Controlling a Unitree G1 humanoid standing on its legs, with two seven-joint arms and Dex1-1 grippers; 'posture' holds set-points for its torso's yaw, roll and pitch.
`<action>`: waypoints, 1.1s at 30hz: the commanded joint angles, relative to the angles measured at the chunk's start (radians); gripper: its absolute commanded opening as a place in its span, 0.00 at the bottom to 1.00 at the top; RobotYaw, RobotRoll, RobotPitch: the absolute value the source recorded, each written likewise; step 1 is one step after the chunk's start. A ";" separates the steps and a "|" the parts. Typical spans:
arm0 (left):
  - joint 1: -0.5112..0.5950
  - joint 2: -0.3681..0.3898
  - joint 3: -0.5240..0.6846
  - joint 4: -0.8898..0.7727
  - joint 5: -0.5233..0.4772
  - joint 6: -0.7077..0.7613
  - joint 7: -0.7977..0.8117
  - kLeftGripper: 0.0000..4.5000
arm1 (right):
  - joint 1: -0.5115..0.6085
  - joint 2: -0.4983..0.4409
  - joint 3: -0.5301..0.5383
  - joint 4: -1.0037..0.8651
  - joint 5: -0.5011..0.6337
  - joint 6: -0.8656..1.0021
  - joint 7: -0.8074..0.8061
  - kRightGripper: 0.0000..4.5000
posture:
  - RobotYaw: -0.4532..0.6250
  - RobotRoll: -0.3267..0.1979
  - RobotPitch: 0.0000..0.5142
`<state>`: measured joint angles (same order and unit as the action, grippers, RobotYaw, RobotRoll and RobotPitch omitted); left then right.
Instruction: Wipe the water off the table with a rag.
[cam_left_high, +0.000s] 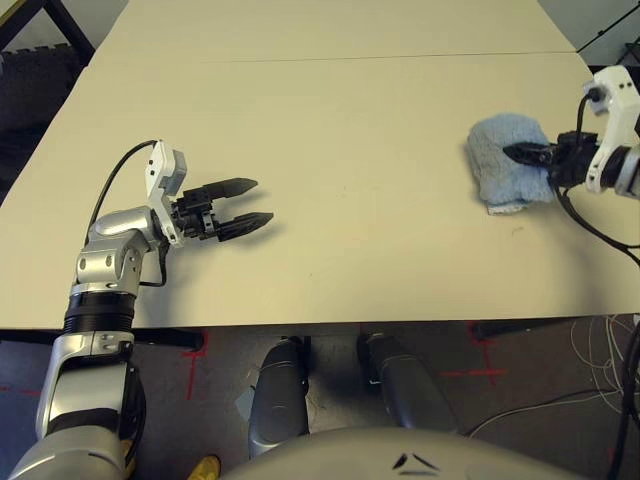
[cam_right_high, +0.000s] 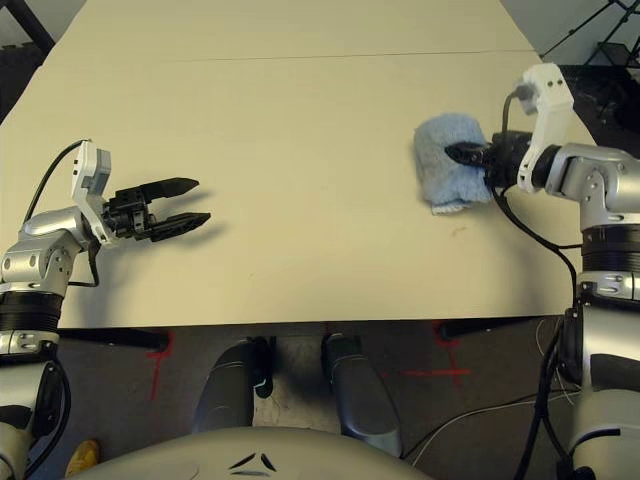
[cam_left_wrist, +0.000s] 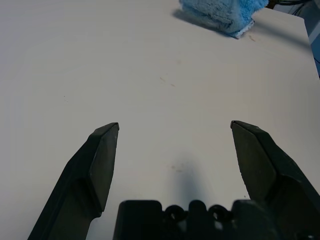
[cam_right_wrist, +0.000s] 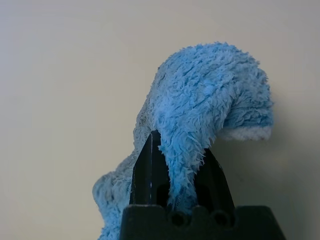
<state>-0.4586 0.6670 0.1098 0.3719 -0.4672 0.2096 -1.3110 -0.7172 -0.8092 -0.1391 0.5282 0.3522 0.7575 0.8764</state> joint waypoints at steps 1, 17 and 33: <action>0.004 -0.002 -0.008 0.007 0.013 -0.006 -0.008 1.00 | 0.016 -0.007 -0.007 0.091 -0.043 -0.084 -0.021 0.03 | 0.25 0.62 0.33; -0.001 0.012 0.000 0.010 0.013 -0.007 -0.007 1.00 | 0.020 0.004 -0.022 0.295 -0.167 -0.385 -0.145 0.41 | 0.25 0.62 0.34; -0.052 -0.058 0.119 0.042 -0.001 -0.077 0.181 1.00 | 0.057 -0.006 -0.207 0.150 -0.056 -0.584 -0.106 0.99 | 0.26 0.62 0.30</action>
<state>-0.5054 0.6247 0.2105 0.3983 -0.4746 0.1613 -1.1706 -0.6792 -0.8263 -0.3193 0.6923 0.2764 0.2345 0.7687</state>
